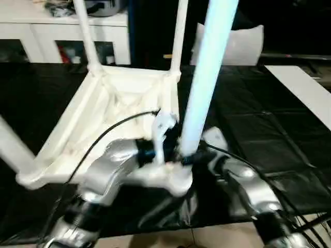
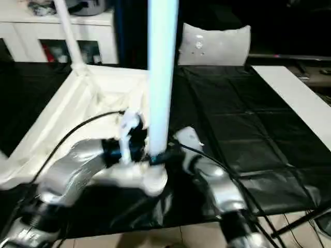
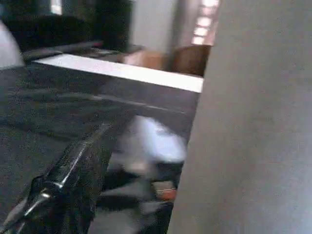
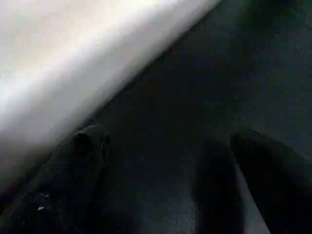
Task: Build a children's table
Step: Rotate table base
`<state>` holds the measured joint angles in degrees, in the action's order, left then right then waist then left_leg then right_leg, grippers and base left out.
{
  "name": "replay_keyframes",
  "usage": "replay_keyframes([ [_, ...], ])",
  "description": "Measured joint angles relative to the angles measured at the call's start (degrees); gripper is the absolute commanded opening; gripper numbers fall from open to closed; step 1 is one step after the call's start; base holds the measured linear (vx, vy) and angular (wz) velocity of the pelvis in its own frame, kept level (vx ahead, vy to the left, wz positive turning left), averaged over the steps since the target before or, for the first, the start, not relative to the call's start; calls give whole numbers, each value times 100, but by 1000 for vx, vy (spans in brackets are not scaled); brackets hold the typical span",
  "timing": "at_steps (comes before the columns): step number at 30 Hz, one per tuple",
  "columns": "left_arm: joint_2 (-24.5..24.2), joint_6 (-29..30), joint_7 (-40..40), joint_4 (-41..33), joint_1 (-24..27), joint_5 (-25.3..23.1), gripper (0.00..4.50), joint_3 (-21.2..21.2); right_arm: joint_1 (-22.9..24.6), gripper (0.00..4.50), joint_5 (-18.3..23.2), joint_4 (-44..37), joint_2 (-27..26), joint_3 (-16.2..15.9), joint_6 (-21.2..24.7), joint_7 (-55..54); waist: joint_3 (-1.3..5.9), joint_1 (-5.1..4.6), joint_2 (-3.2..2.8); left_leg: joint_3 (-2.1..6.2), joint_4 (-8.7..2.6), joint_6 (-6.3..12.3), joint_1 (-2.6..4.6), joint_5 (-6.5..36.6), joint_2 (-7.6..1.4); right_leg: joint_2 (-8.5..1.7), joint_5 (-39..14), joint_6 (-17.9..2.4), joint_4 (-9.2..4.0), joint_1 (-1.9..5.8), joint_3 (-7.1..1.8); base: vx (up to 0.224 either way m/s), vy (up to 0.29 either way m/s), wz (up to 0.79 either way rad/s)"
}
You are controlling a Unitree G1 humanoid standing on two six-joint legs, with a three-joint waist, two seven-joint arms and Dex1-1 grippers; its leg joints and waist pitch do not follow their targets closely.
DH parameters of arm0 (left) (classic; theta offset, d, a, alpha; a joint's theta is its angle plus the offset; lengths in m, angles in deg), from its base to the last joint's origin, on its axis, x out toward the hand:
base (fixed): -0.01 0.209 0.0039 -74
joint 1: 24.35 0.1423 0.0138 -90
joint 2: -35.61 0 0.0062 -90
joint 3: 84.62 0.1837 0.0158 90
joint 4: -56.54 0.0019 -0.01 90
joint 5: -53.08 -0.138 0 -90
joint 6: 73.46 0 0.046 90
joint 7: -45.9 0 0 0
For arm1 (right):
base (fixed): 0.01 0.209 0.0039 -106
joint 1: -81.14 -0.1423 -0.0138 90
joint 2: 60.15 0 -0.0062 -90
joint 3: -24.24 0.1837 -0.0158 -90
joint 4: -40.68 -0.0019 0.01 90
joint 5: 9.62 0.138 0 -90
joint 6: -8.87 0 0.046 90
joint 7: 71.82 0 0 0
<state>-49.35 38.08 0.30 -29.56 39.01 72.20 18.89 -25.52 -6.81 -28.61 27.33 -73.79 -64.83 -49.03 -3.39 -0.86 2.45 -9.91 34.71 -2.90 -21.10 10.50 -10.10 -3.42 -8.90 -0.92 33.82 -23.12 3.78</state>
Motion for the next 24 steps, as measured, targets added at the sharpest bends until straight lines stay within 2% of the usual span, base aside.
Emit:
replay_keyframes([
  [3, 28, -200, 242, 151, -124, -92, 425, -247, 91, 450, -1, -30, 182, 194, -1, 5, 0, -41, 0, 8, 3, 0, 2, 0, -3, 0, 0, 1, -12, 0, 14, 0, 0, 0],
  [7, 74, -343, 313, 202, -150, -154, 425, -243, 148, 450, 35, -91, 233, 295, 29, 53, 2, -30, -11, 15, 1, 1, -11, 0, -7, 1, 0, 1, -55, 2, 28, 0, 0, 0],
  [11, -90, -371, 129, 168, -5, -196, 425, -113, 312, 450, 436, -628, 300, 444, 249, 403, 5, -31, -16, 14, 1, 6, -18, 1, -4, 0, 0, 0, -75, 9, 21, 0, 0, 0],
  [14, -550, -305, -223, 142, 103, -273, 425, 7, 386, 450, 808, -1011, 296, 628, 369, 597, 8, -24, -21, 13, -9, 6, -11, 1, -3, 1, 3, -3, -68, 8, 18, 0, 0, 0],
  [19, -1168, -454, -852, 203, 322, -478, 425, 179, 591, 450, 936, -1469, 401, 660, 198, 876, 10, 58, -29, 11, -38, 4, -2, 2, -5, 3, 14, -4, -57, 6, 19, 0, 0, 0],
  [24, -1701, -808, -1333, 682, 249, -742, 377, 283, 743, 450, 843, -1776, 770, 635, 116, 1036, 10, 128, -30, 7, -52, 2, 2, 3, -5, 4, 15, -4, -57, 5, 18, 0, 0, 0],
])
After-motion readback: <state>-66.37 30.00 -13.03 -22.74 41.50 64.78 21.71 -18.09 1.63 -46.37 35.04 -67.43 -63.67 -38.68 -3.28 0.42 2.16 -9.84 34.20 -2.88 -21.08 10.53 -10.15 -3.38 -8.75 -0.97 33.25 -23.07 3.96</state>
